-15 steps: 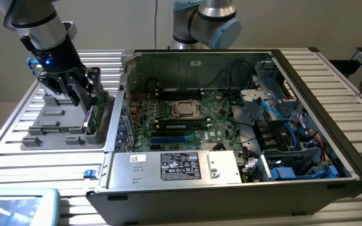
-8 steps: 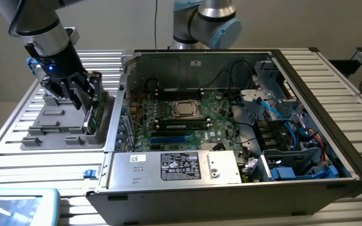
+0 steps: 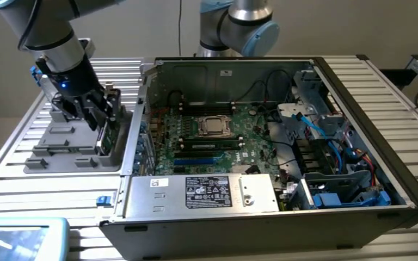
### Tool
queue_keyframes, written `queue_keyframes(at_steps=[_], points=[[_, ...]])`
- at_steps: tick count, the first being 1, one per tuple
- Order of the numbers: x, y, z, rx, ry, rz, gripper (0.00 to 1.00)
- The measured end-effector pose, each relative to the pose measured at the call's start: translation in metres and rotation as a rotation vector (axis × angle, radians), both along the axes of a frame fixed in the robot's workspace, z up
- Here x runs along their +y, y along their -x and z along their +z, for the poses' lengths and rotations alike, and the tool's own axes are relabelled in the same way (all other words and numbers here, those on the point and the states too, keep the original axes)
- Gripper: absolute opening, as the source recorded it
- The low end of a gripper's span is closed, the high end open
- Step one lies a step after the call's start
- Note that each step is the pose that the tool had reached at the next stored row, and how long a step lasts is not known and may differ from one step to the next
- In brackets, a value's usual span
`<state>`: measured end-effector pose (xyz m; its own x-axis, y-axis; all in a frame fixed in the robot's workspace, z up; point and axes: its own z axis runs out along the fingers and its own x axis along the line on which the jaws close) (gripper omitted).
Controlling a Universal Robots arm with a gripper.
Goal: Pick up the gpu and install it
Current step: 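Pick up the gpu and move the gpu toward the slot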
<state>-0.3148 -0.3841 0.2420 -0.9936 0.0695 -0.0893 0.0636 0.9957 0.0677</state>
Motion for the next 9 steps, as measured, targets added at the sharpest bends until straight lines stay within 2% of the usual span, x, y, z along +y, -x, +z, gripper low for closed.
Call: queue_keyframes(at_steps=[3,9], points=[[0.0,-0.001,-0.0037,0.0,-0.0023,0.0,0.52],[0.0007,-0.0021,-0.0112,0.0002,-0.0026,0.0,0.52]])
